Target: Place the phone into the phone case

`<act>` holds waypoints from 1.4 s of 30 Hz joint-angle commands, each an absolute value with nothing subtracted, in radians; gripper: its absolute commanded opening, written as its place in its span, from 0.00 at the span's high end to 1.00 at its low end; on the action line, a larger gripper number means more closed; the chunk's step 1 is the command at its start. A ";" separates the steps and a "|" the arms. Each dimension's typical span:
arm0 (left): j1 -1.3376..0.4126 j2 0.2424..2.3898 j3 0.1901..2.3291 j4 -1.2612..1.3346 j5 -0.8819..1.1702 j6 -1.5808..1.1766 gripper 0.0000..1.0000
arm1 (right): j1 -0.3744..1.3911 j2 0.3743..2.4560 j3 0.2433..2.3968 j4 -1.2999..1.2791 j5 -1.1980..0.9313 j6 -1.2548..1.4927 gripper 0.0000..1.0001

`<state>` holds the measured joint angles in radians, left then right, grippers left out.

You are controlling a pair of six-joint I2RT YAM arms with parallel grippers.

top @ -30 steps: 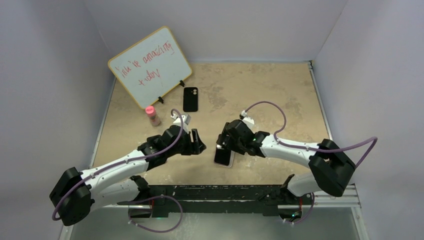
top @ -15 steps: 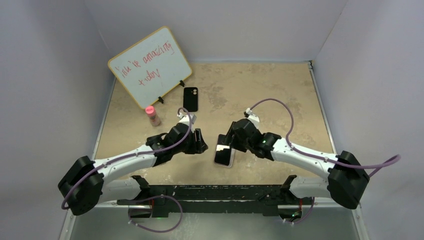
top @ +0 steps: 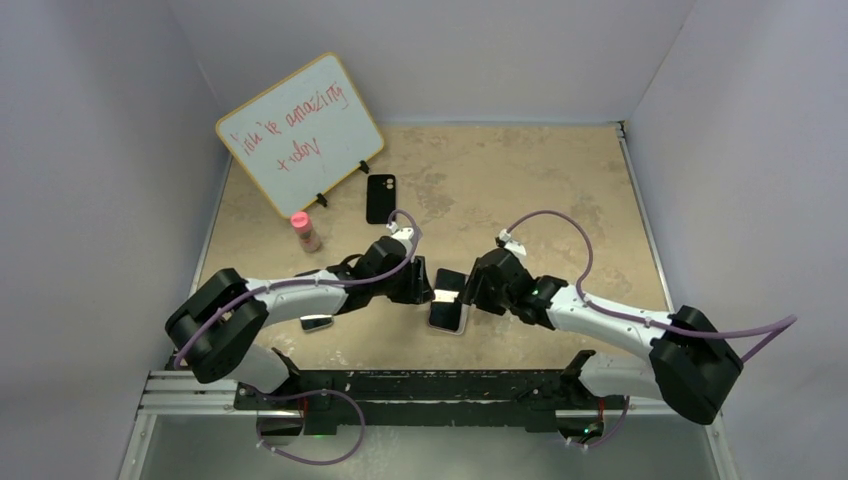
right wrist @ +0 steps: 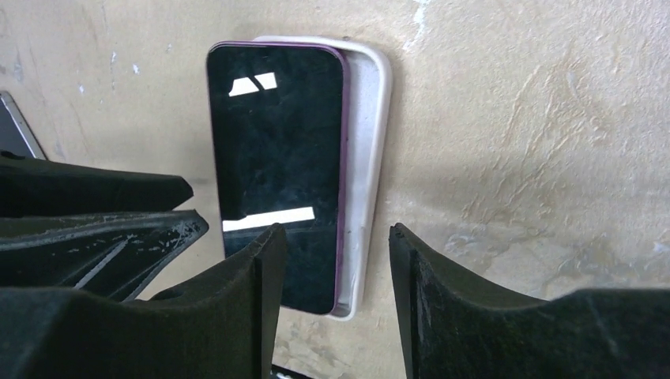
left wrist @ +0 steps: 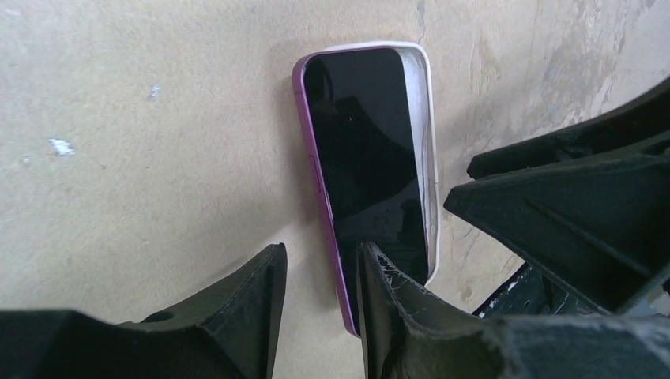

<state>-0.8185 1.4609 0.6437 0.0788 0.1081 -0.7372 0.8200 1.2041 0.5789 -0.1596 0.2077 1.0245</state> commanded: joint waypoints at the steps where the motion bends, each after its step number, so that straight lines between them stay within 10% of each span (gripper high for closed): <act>1: -0.817 1.494 0.675 0.166 0.177 -0.714 0.62 | 0.767 1.197 0.501 -0.019 0.093 1.001 0.47; 22: -0.858 1.568 0.697 0.280 0.287 -0.765 0.97 | 0.714 1.244 0.396 0.189 -0.025 0.981 0.54; 35: -0.913 1.605 0.739 0.294 0.248 -0.698 0.86 | 0.674 1.242 0.353 0.221 -0.004 0.950 0.55; 42: -0.901 1.462 0.748 0.099 0.012 -0.714 0.62 | 0.666 1.160 0.358 0.151 0.040 0.930 0.55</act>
<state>-0.9104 1.5486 0.7212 0.1802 0.1650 -0.7193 0.6769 1.1954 0.3553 0.2035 -0.0063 0.9653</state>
